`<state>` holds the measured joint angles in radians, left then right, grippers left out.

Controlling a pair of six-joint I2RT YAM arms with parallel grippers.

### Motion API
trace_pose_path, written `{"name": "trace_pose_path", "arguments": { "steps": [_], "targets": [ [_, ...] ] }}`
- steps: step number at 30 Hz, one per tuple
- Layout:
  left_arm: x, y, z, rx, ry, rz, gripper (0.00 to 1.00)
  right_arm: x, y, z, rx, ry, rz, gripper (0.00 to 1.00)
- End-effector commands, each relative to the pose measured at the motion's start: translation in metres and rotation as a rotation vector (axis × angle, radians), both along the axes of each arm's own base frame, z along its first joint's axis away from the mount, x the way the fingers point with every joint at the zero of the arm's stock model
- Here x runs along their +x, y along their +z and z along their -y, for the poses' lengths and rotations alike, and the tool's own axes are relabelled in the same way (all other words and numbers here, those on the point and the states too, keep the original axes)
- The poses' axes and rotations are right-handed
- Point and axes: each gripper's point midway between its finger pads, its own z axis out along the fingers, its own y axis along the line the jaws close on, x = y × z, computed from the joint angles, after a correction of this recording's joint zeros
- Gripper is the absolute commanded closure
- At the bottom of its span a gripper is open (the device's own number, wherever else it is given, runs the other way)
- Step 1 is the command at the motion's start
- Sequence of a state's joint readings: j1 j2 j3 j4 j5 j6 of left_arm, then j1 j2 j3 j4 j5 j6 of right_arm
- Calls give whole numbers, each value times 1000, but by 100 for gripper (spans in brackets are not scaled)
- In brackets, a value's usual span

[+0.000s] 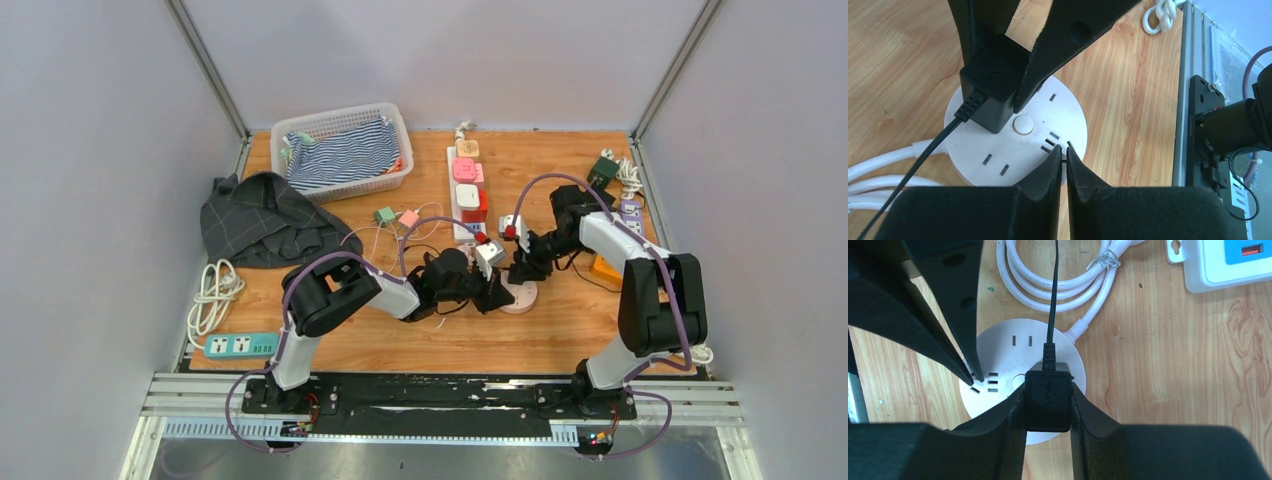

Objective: Pull the plug off the socket
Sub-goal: Remove the plug from the socket.

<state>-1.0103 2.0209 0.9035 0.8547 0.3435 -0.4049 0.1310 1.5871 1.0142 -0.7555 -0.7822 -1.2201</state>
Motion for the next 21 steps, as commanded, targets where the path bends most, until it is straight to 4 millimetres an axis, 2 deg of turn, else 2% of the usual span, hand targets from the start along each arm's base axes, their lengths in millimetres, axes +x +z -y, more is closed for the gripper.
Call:
{"name": "trace_pose_path", "arguments": {
  "steps": [1,5,14,21],
  "targets": [
    [1,-17,0,56,1,3,90,-21,-4,1,-4,60,-3,100],
    [0,-21,0,70,-8,1,90,-31,0,-6,51,117,11,100],
    [-1,-25,1,78,-25,-14,90,-20,-7,1,1,104,104,100],
    [-2,-25,2,76,-34,-19,90,-28,-12,1,14,203,205,100]
  ]
}}
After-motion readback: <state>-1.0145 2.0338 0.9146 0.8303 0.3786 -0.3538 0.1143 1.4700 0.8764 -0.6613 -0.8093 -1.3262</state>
